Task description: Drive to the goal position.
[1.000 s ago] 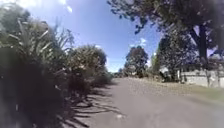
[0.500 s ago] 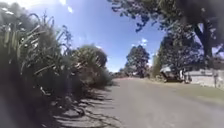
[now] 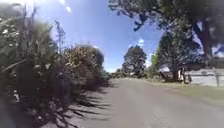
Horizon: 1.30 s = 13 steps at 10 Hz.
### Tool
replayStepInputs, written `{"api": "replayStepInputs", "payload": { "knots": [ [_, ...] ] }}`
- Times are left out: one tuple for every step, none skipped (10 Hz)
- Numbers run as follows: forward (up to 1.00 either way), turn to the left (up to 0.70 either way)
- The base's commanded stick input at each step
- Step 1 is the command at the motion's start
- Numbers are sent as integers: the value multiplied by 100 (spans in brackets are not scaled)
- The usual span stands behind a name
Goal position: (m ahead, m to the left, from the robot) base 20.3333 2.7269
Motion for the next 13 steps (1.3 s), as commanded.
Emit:
{"api": "replayStepInputs", "payload": {
  "knots": [
    [100,-1],
    [100,-1],
    [100,-1],
    [100,-1],
    [100,-1],
    [100,-1],
    [100,-1],
    [100,-1],
    [100,-1],
    [100,-1],
    [100,-1],
    [100,-1],
    [100,-1]
  ]
}}
